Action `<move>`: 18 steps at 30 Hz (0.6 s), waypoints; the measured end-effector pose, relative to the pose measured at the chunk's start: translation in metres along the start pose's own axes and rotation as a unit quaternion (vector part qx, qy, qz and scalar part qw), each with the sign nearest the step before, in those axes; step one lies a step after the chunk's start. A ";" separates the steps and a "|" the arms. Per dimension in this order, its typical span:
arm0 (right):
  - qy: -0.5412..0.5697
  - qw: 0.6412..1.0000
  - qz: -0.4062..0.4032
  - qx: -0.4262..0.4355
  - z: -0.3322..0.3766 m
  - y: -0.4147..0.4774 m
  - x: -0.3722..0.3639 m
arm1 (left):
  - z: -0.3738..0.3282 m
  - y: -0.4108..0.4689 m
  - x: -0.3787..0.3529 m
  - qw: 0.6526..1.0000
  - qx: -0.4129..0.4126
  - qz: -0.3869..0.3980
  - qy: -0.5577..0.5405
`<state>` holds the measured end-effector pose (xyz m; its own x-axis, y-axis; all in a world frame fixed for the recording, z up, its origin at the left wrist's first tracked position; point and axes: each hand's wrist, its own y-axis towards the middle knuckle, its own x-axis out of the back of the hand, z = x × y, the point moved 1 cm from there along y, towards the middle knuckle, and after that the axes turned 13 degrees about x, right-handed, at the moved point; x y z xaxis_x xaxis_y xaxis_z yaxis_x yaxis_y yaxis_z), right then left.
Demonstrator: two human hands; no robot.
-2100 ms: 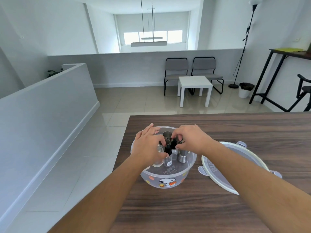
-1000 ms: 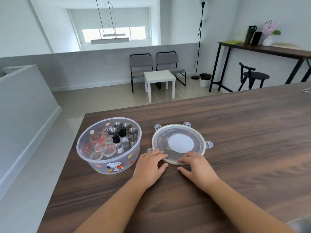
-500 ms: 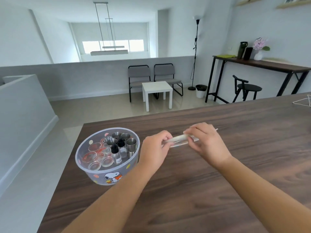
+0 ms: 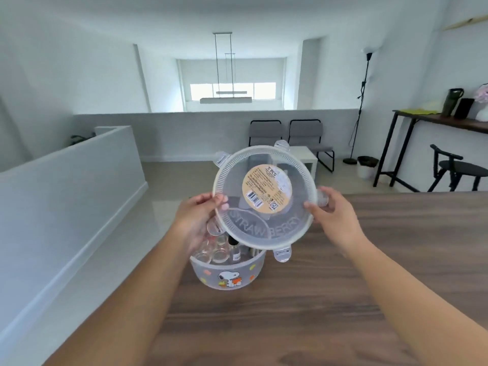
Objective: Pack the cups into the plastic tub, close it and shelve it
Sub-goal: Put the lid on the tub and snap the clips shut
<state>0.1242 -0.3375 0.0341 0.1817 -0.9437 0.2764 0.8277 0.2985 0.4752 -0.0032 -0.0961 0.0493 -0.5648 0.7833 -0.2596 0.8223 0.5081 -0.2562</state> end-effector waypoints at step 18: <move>0.006 0.993 0.074 -0.095 -0.043 0.000 -0.104 | 0.040 0.020 0.066 0.890 -0.025 -0.261 0.372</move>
<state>0.1279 -0.2457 -0.0309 0.3145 -0.8932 0.3214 0.8764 0.4033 0.2631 -0.0269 -0.0487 -0.0100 -0.6843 0.4465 0.5765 0.4737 0.8733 -0.1141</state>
